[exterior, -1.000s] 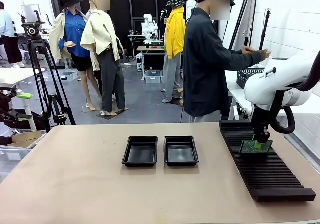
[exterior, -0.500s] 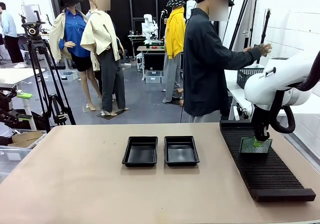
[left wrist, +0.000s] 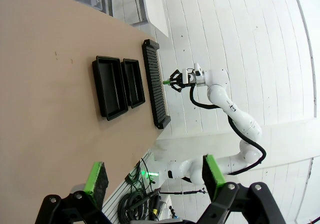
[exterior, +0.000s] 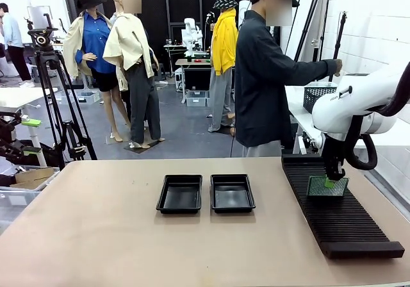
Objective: Inspect and transfer BCBs to ESD trays.
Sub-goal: Pick up the Blank PCB from the PCB Rack and place it in the left ESD tray.
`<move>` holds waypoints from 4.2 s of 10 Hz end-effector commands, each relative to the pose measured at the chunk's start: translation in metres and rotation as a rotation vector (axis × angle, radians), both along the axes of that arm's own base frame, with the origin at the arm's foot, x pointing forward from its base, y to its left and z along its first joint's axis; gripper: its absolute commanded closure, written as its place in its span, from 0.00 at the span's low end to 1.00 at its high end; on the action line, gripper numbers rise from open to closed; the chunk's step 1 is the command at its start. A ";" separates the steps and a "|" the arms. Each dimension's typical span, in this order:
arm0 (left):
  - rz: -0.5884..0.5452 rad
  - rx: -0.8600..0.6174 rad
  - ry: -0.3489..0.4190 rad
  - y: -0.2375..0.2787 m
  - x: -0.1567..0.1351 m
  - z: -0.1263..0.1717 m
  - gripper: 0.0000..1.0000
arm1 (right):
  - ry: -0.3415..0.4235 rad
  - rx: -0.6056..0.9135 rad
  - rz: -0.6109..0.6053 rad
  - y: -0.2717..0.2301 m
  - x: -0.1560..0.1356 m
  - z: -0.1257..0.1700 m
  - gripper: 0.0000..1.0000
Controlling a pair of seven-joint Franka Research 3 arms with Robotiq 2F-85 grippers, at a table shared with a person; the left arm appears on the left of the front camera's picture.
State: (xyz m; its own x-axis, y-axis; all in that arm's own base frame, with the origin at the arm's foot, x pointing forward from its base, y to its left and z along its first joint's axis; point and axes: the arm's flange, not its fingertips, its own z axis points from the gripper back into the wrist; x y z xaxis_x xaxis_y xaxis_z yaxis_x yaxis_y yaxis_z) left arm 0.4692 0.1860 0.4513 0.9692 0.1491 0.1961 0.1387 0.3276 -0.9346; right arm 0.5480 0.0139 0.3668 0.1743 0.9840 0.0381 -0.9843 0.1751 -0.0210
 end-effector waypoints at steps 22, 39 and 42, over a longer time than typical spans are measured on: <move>0.009 0.006 0.005 0.000 0.000 0.003 0.00 | 0.284 0.116 -0.281 -0.062 -0.187 0.174 1.00; 0.009 0.006 0.005 0.000 0.000 0.003 0.00 | 0.396 0.211 -0.463 -0.010 -0.179 0.182 1.00; 0.009 0.006 0.005 0.000 0.000 0.003 0.00 | 0.517 0.257 -0.775 0.053 -0.161 0.177 1.00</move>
State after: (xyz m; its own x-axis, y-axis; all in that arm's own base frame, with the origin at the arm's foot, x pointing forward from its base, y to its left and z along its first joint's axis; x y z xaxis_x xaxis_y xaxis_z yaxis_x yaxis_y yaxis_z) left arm 0.4691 0.1859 0.4519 0.9690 0.1490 0.1972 0.1397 0.3282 -0.9342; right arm 0.3751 0.0495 0.5386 0.7644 0.6446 -0.0151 -0.5637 0.6794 0.4698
